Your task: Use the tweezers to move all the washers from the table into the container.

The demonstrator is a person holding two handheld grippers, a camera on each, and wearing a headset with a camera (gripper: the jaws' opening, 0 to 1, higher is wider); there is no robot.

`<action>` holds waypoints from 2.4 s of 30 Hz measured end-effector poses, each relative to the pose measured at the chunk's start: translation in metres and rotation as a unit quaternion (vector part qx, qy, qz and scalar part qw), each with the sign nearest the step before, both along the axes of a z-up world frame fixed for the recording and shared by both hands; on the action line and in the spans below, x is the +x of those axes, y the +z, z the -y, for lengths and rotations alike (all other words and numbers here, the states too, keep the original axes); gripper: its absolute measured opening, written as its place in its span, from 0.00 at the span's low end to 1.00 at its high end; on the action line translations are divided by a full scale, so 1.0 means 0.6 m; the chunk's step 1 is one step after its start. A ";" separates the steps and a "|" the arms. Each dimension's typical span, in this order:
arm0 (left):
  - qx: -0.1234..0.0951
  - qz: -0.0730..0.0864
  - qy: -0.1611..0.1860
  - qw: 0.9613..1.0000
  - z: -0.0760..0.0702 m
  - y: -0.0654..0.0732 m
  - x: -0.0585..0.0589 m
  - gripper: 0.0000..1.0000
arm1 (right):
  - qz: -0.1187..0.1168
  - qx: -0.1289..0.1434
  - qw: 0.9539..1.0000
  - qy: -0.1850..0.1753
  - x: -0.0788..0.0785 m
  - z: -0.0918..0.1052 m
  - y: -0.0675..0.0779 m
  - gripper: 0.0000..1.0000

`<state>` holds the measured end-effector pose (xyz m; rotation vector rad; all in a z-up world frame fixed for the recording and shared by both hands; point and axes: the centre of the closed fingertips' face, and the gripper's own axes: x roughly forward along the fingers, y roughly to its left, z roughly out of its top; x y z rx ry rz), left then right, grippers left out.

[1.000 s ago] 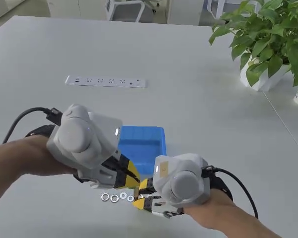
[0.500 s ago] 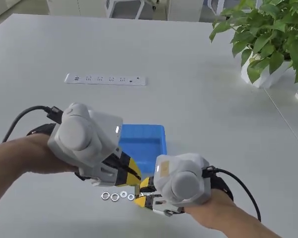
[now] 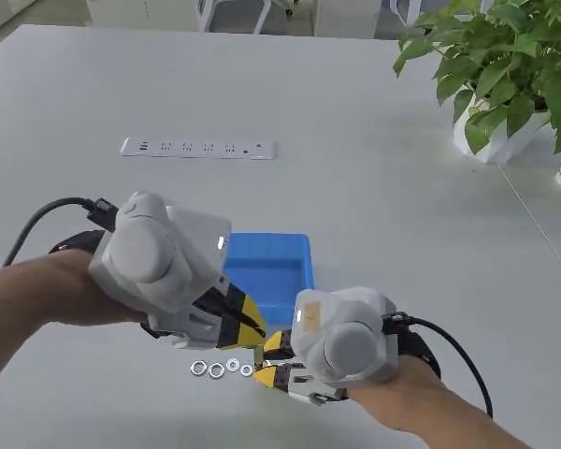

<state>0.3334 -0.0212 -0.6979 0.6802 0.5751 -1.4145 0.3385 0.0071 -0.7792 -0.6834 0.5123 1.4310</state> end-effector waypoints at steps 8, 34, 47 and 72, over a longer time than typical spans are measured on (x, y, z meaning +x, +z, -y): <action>0.009 0.000 -0.001 1.000 -0.004 -0.007 0.002 0.06 | 0.001 -0.006 1.000 -0.001 0.002 0.002 -0.006 0.13; -0.009 -0.001 0.000 1.000 0.004 -0.008 0.007 0.05 | -0.014 -0.010 0.999 -0.027 0.003 0.008 0.004 0.11; -0.011 0.006 0.003 1.000 0.007 -0.012 0.010 0.06 | -0.040 -0.009 0.998 -0.053 0.004 0.011 0.003 0.08; -0.050 -0.006 0.050 0.997 -0.015 0.007 0.012 0.18 | -0.050 -0.003 0.997 -0.064 0.007 0.013 0.006 0.08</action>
